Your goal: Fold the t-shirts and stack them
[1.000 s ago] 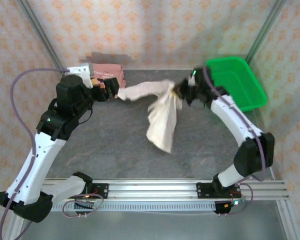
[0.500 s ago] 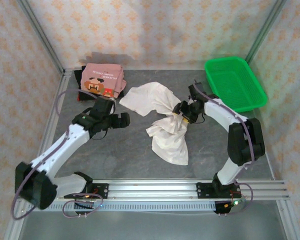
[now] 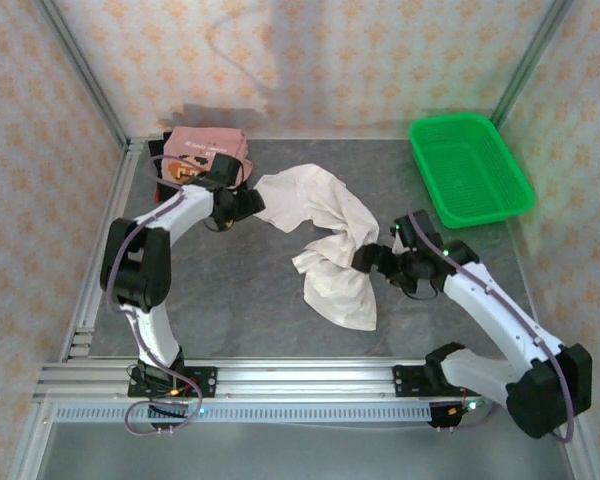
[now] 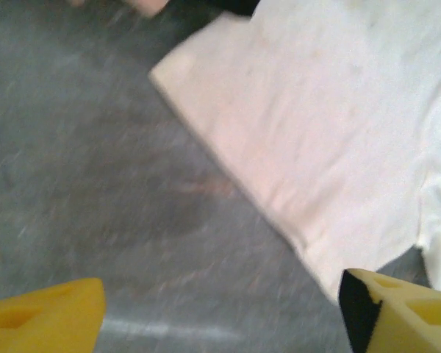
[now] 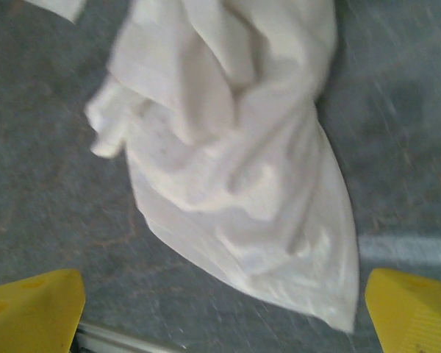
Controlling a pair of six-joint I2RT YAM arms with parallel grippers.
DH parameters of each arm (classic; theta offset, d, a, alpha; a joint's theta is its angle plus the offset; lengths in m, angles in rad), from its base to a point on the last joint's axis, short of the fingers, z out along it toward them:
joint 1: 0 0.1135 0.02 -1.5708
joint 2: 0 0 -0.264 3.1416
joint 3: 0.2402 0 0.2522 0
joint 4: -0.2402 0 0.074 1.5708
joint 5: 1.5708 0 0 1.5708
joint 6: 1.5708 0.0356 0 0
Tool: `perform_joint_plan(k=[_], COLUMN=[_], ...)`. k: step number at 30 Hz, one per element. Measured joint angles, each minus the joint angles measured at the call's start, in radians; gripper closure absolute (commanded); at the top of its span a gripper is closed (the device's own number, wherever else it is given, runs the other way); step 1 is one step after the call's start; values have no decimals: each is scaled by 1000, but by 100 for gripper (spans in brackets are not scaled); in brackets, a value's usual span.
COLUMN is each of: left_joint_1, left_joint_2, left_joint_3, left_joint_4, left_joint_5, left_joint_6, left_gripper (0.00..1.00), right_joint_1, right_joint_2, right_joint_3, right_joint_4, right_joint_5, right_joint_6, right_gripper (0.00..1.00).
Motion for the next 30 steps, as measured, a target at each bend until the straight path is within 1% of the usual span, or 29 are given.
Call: perform_joint_plan(k=[2, 5, 10, 21, 27, 30], left_joint_1=[4, 7, 9, 19, 33, 37], left_joint_2=[64, 143, 225, 237, 249, 270], left_joint_3=[69, 127, 171, 195, 245, 285], left_joint_4=[5, 11, -12, -26, -31, -34], left_joint_5=[0, -3, -33, -110, -129, -129], left_joint_6=[-10, -22, -42, -69, -77, -78], left_gripper=[29, 33, 36, 38, 45, 50], right_joint_1=[8, 11, 11, 11, 11, 11], right_joint_2=[-39, -84, -116, -116, -116, -116], right_joint_3=[-45, -69, -69, -69, -69, -69], right_joint_4=[-22, -51, -71, -78, -78, -78], right_joint_5=[0, 0, 0, -19, -20, -22], right_joint_6=[19, 35, 38, 38, 39, 42], right_gripper=[1, 1, 1, 1, 1, 1])
